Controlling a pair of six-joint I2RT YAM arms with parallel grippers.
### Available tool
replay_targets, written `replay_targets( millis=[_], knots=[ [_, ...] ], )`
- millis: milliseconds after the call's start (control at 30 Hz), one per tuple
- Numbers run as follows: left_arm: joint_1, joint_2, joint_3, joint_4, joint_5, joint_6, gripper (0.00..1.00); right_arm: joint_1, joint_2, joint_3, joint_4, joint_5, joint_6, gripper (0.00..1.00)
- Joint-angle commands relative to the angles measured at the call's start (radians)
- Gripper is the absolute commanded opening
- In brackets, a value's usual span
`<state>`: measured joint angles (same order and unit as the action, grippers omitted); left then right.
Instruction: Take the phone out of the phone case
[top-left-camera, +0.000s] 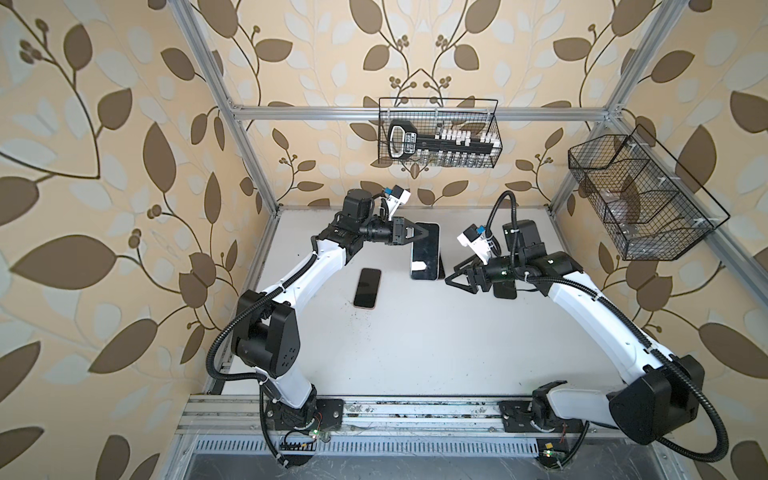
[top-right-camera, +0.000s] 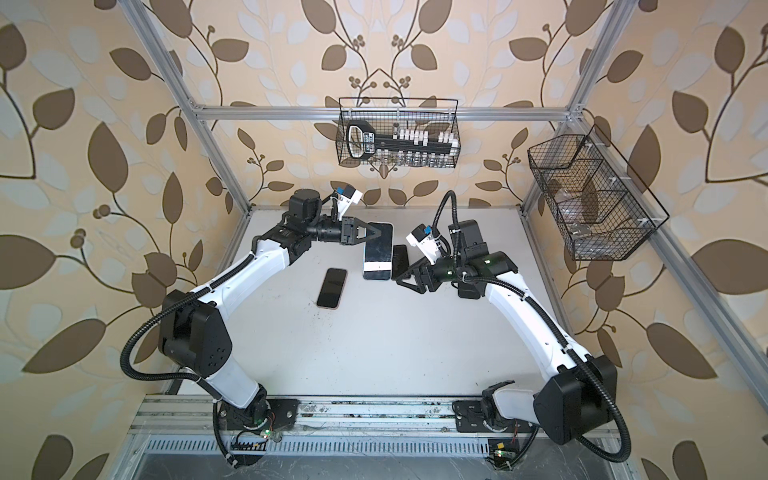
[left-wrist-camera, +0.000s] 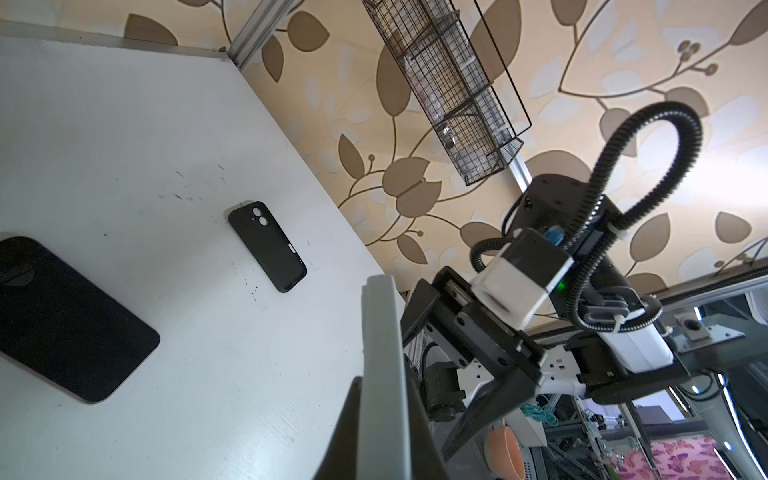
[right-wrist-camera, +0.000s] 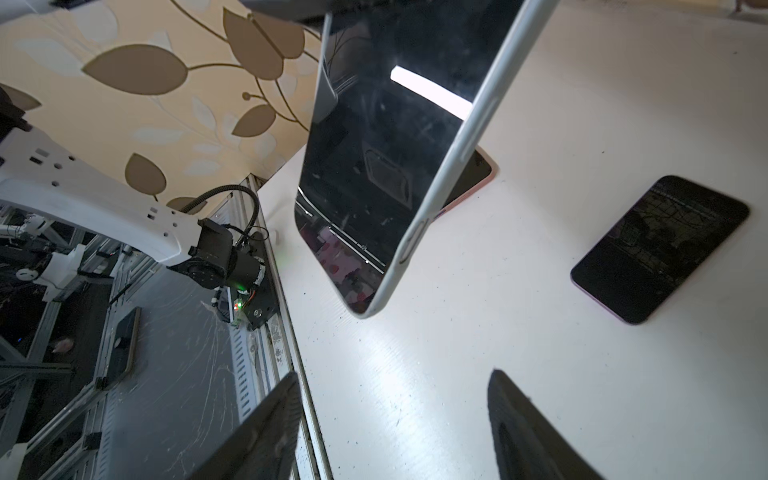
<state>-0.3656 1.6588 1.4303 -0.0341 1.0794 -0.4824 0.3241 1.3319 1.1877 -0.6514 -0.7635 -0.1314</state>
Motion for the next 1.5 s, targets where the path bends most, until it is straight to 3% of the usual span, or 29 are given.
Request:
replay_targets(
  millis=[0, 900, 1200, 1300, 1367, 1467],
  knots=[
    [0.004, -0.003, 0.066, -0.003, 0.101, 0.097, 0.0, 0.014, 0.024, 0.029, -0.032, -0.047, -0.101, 0.64],
    [0.002, 0.009, 0.054, 0.054, 0.129, 0.058, 0.0, 0.096, 0.179, 0.119, -0.042, -0.148, -0.2, 0.37],
    [0.001, 0.022, 0.058, 0.076, 0.137, 0.038, 0.0, 0.099, 0.18, 0.14, -0.043, -0.174, -0.213, 0.16],
    [0.001, 0.022, 0.059, 0.085, 0.135, 0.03, 0.0, 0.099, 0.18, 0.147, -0.056, -0.179, -0.222, 0.01],
    [-0.001, 0.023, 0.059, 0.094, 0.138, 0.023, 0.0, 0.098, 0.178, 0.15, -0.056, -0.185, -0.224, 0.01],
    [-0.004, 0.022, 0.058, 0.095, 0.137, 0.021, 0.0, 0.096, 0.175, 0.15, -0.054, -0.201, -0.224, 0.14]
  ],
)
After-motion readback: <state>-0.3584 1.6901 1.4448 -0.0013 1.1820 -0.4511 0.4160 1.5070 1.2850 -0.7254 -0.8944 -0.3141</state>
